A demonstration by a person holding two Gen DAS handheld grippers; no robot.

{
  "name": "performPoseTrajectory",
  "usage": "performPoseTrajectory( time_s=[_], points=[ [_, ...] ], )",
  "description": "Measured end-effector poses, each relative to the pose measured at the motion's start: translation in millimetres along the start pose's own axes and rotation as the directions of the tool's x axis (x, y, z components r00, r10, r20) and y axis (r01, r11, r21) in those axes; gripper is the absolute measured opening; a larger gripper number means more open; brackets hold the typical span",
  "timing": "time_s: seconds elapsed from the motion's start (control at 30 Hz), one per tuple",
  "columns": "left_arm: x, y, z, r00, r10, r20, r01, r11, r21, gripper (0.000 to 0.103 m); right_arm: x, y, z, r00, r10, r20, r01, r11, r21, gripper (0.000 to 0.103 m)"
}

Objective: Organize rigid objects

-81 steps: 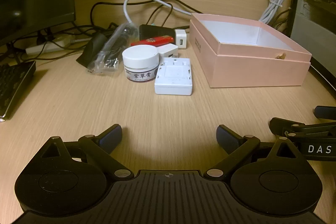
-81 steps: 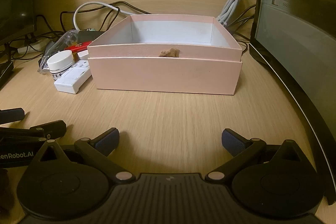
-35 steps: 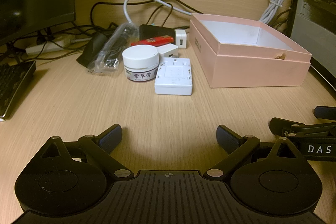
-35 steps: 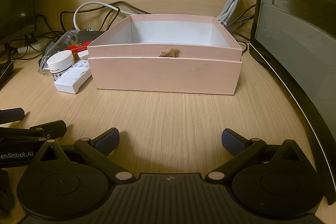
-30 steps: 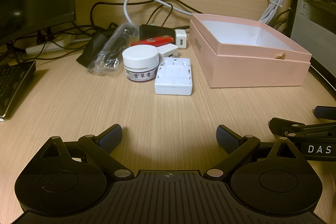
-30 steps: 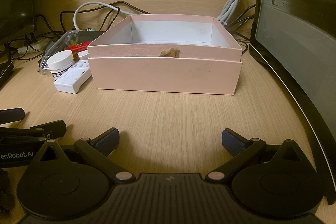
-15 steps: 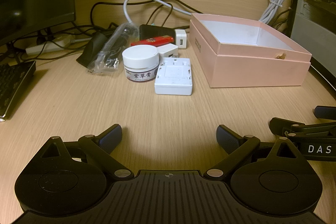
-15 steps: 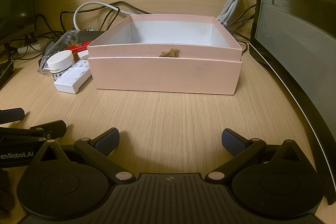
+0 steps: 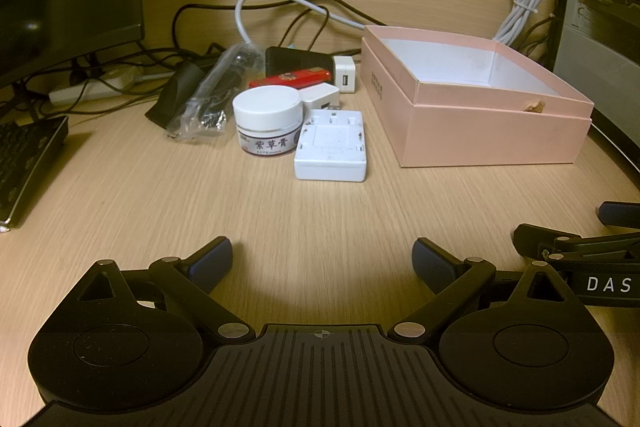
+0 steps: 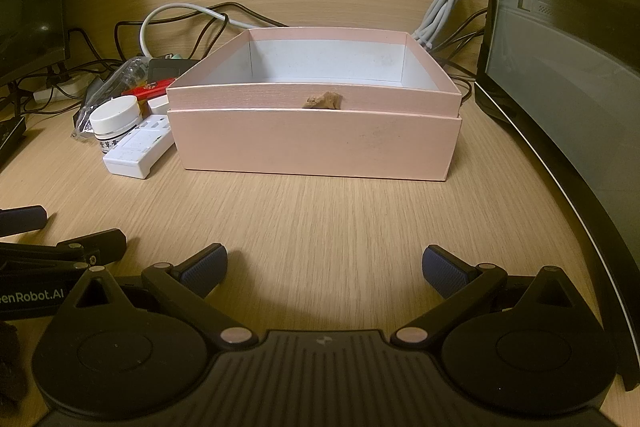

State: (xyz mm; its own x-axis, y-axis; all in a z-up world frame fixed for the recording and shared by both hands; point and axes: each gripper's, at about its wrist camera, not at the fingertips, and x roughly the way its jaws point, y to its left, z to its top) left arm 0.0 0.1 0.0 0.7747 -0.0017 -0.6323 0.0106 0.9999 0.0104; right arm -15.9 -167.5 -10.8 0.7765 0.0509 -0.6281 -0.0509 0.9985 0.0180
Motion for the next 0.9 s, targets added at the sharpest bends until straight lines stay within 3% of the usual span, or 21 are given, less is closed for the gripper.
performPoseTrajectory(
  time_s=[0.57, 0.7, 0.9],
  points=[
    [-2, 6, 4, 1.0, -0.024, 0.01, 0.024, 1.0, -0.018, 0.098, 2, 3, -7, 1.0, 0.014, -0.016, -0.014, 1.0, -0.002, 0.103],
    [-7, 34, 30, 0.993, 0.005, 0.122, 0.001, 0.999, -0.054, 0.098, 5, 0, 1, 0.996, 0.04, -0.083, -0.041, 0.999, -0.015, 0.103],
    [37, 57, 78, 0.999, -0.022, 0.044, 0.024, 0.999, -0.031, 0.098, 5, 2, 0, 0.997, 0.028, -0.078, -0.03, 0.999, -0.026, 0.103]
  ],
)
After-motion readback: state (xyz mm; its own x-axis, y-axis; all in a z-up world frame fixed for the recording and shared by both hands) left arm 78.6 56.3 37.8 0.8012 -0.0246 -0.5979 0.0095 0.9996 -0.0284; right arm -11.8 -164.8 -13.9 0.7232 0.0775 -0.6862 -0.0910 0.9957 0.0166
